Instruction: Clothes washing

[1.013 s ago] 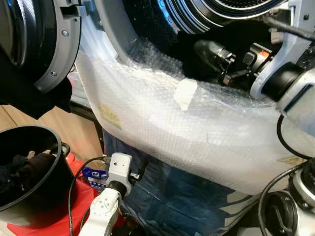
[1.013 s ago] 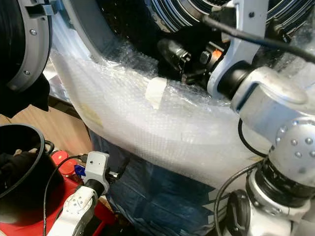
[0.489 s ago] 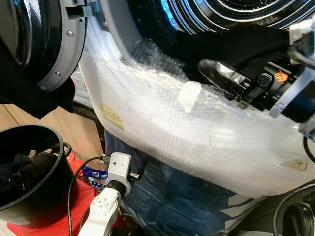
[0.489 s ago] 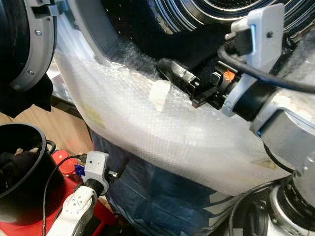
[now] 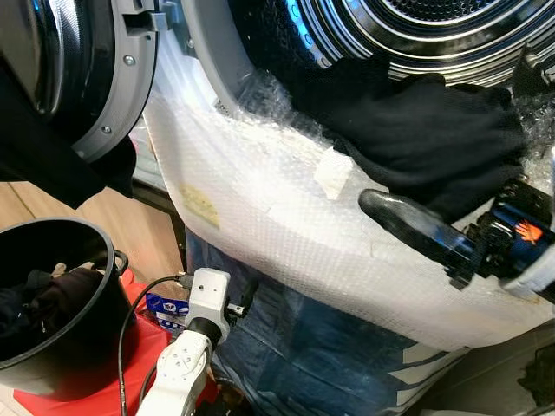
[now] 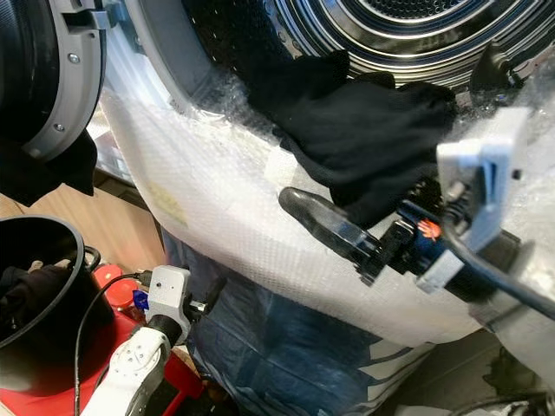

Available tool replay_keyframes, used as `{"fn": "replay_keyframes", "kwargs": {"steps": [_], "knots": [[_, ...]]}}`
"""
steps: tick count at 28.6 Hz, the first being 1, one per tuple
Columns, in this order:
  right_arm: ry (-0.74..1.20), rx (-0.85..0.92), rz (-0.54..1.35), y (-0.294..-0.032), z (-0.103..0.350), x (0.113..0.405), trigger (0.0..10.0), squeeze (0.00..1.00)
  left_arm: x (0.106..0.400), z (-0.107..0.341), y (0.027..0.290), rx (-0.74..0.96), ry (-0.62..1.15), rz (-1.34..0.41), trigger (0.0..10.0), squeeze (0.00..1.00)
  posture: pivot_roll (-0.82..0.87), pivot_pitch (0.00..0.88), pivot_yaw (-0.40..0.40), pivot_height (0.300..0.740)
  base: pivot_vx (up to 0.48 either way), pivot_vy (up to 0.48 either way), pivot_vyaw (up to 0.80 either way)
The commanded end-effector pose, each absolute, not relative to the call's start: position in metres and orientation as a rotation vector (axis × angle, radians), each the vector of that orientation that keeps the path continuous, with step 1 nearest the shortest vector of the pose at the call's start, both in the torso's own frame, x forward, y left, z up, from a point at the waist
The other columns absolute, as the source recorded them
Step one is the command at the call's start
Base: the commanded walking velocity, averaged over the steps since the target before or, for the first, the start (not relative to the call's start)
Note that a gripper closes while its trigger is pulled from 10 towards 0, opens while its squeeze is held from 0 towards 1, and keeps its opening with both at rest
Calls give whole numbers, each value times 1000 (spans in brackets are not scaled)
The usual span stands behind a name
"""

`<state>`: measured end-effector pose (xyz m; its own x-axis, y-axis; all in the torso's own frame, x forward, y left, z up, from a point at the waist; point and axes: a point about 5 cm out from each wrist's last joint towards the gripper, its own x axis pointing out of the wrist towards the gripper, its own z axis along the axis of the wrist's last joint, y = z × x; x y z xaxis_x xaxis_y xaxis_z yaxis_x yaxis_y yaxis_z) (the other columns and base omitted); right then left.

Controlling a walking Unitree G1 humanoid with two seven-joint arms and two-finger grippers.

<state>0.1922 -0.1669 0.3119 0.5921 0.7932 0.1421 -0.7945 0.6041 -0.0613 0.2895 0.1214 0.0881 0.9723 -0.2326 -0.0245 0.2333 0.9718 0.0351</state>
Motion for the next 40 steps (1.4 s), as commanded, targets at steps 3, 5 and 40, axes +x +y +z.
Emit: {"fn": "replay_keyframes", "kwargs": {"steps": [3, 5, 40], "knots": [[-248, 47, 972, -172, 312, 176, 10000, 0, 288, 86, 120, 49, 26, -245, 10000, 0, -73, 131, -77, 740, 0, 0, 0], [-238, 80, 965, -176, 306, 174, 10000, 0, 288, 86, 120, 50, 27, -244, 10000, 0, -71, 133, -76, 740, 0, 0, 0], [-149, 406, 1000, -162, 256, 178, 0, 0, 288, 88, 122, 60, 22, -249, 10000, 0, -37, 128, -75, 740, 0, 0, 0]]}}
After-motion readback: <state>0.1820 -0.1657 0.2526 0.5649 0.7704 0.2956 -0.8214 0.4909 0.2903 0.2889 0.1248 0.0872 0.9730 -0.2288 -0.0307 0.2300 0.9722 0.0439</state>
